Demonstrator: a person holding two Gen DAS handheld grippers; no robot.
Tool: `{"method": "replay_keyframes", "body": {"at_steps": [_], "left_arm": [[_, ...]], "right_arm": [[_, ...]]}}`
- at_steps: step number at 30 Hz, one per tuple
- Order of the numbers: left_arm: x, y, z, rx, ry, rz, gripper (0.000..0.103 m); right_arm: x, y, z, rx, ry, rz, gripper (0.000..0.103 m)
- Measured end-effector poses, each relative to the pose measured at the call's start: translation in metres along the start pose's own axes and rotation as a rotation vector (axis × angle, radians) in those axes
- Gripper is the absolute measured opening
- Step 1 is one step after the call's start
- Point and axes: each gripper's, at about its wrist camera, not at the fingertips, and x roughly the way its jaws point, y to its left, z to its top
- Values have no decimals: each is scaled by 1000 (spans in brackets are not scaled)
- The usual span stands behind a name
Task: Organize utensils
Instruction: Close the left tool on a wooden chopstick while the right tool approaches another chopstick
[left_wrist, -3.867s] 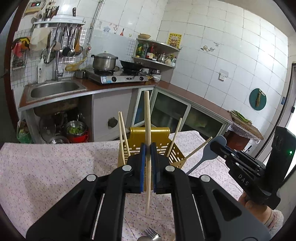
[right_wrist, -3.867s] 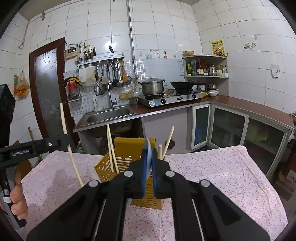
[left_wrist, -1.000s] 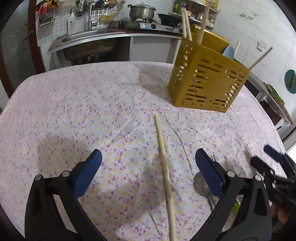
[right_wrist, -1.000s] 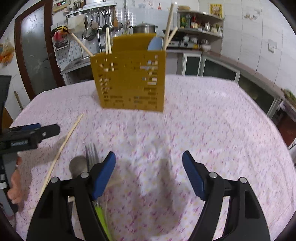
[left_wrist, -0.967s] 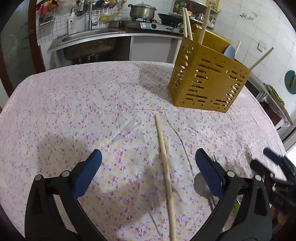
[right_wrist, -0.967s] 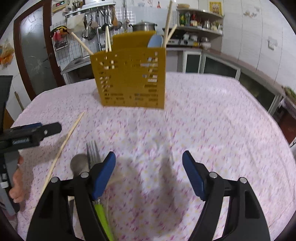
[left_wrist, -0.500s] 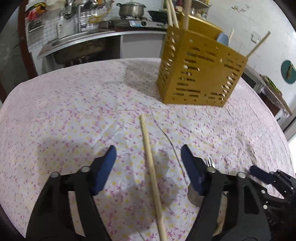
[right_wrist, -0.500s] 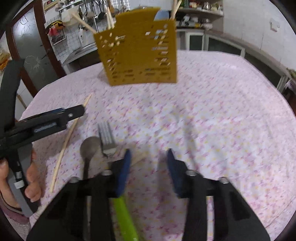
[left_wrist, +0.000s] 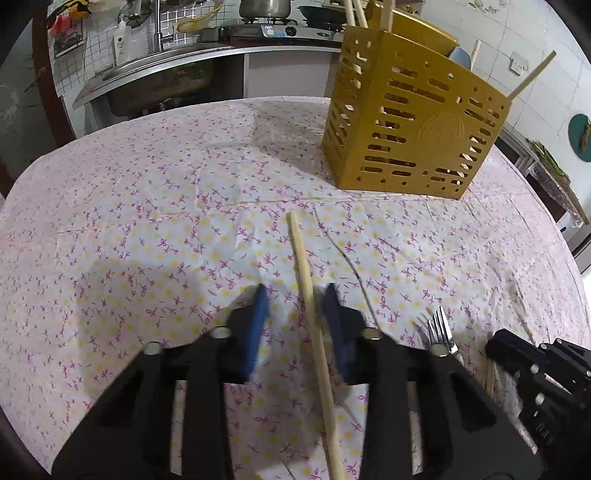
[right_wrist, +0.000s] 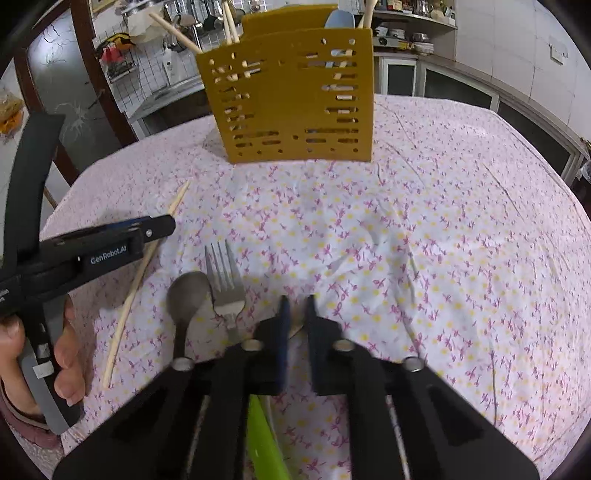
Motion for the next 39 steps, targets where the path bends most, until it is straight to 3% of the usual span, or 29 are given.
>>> {"method": "replay_keyframes", "body": {"at_steps": [5, 25, 27, 28, 29, 33, 35, 39], "left_arm": [[-3, 13, 1, -36, 14, -69, 6], [-15, 1, -21, 46, 27, -28, 6], [-17, 2, -23, 40, 31, -33, 5], [-18, 3, -24, 34, 33, -39, 5], [-19, 5, -24, 31, 34, -41, 5], [-19, 5, -25, 27, 34, -42, 5], [-18, 4, -25, 27, 33, -41, 5], [-18, 4, -25, 26, 34, -43, 5]], "right_arm": [[-4, -12, 3, 33, 1, 40, 0], [-27, -20, -15, 135, -1, 5, 5], [-29, -21, -15, 147, -6, -3, 23], [-30, -21, -16, 155, -8, 1, 48], [-32, -19, -18, 153, -13, 6, 52], [-30, -10, -22, 135, 11, -14, 48], [-24, -8, -24, 152, 45, 5, 28], [-16, -1, -19, 160, 45, 18, 23]]}}
